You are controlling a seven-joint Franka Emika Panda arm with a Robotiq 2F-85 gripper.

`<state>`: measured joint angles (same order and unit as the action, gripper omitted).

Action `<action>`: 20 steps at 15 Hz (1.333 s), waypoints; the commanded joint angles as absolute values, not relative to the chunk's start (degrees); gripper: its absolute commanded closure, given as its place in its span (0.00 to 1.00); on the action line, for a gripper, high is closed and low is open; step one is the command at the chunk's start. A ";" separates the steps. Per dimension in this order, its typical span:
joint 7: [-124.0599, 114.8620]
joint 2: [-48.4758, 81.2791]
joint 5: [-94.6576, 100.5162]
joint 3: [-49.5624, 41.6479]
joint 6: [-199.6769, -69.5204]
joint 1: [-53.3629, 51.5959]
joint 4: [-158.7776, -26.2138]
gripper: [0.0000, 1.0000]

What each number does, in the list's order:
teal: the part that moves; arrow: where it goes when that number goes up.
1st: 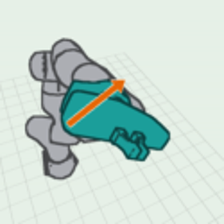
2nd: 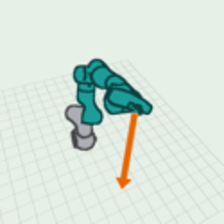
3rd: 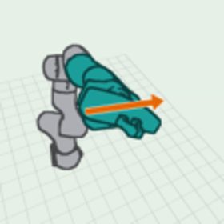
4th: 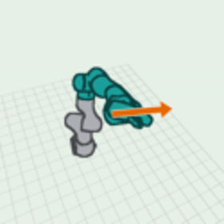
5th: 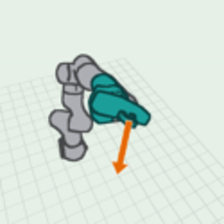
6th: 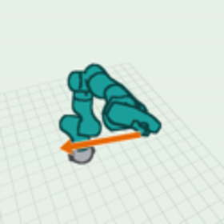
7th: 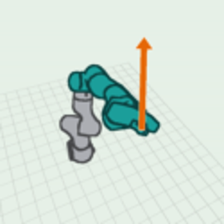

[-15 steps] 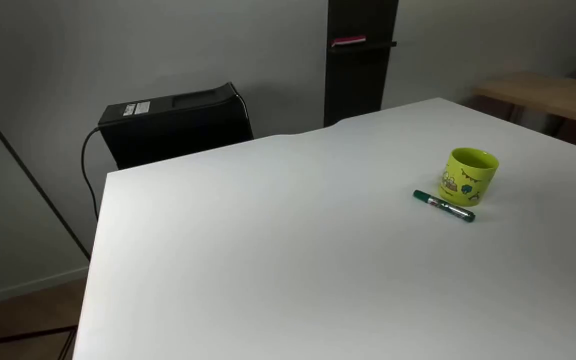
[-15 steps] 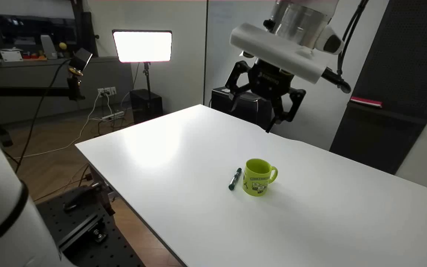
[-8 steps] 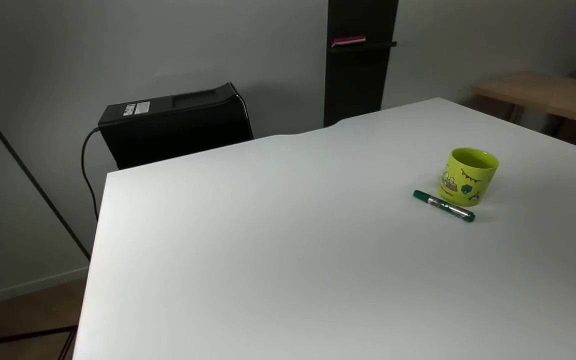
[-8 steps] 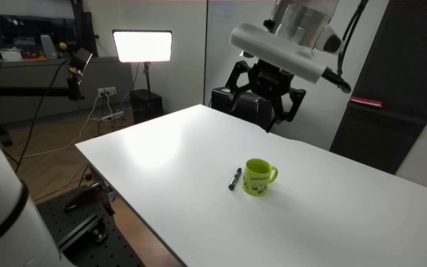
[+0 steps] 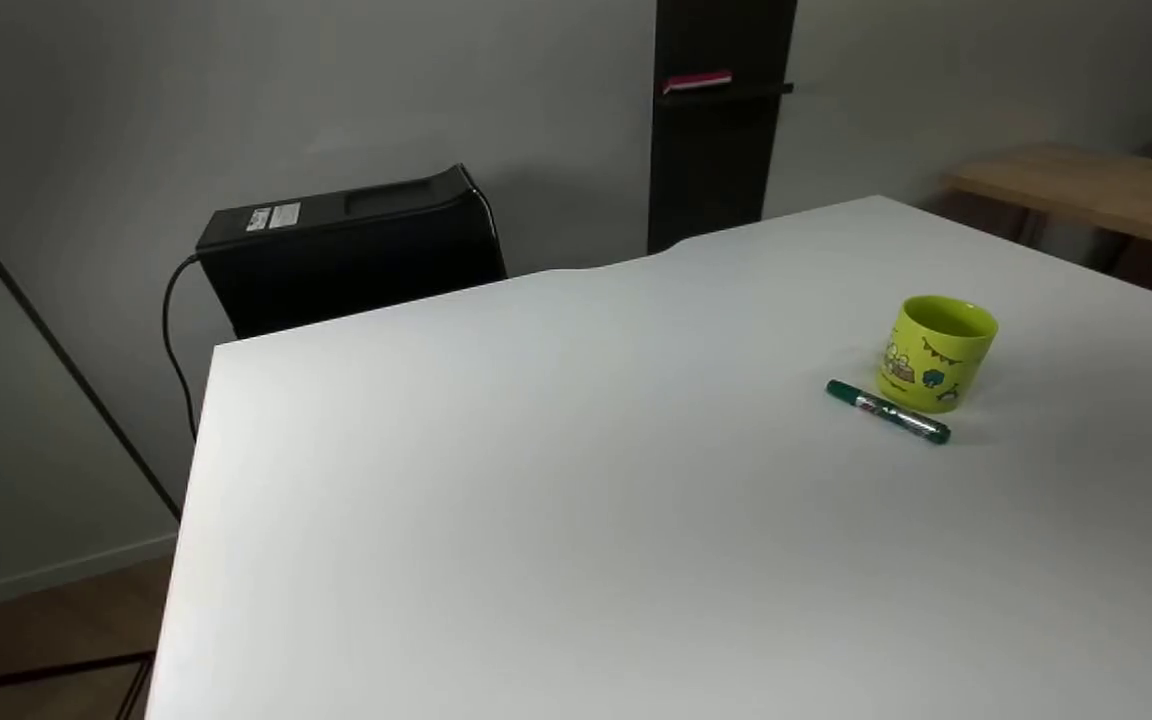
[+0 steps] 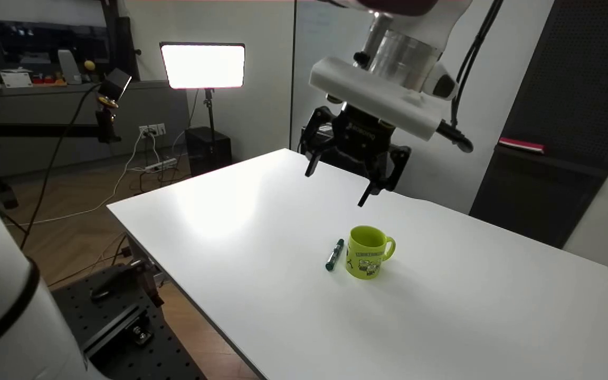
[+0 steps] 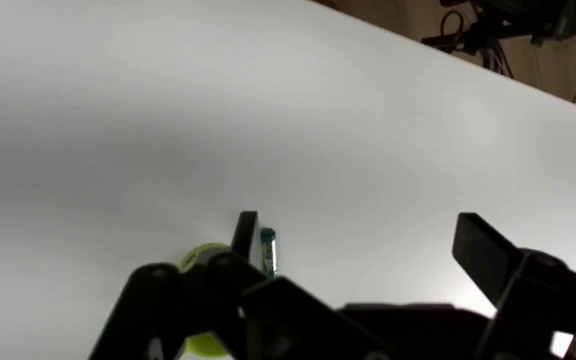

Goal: Put the marker in the mug

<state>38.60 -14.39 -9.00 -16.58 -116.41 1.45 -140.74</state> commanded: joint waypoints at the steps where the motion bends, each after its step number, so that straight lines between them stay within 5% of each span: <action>1: 41.92 -14.85 -5.96 -13.59 -117.11 2.26 -146.30 0.00; 10: 44.57 -7.86 -10.35 -11.14 -138.14 0.97 -155.12 0.00; 20: 46.77 11.09 -24.24 0.29 -157.51 -1.63 -149.73 0.00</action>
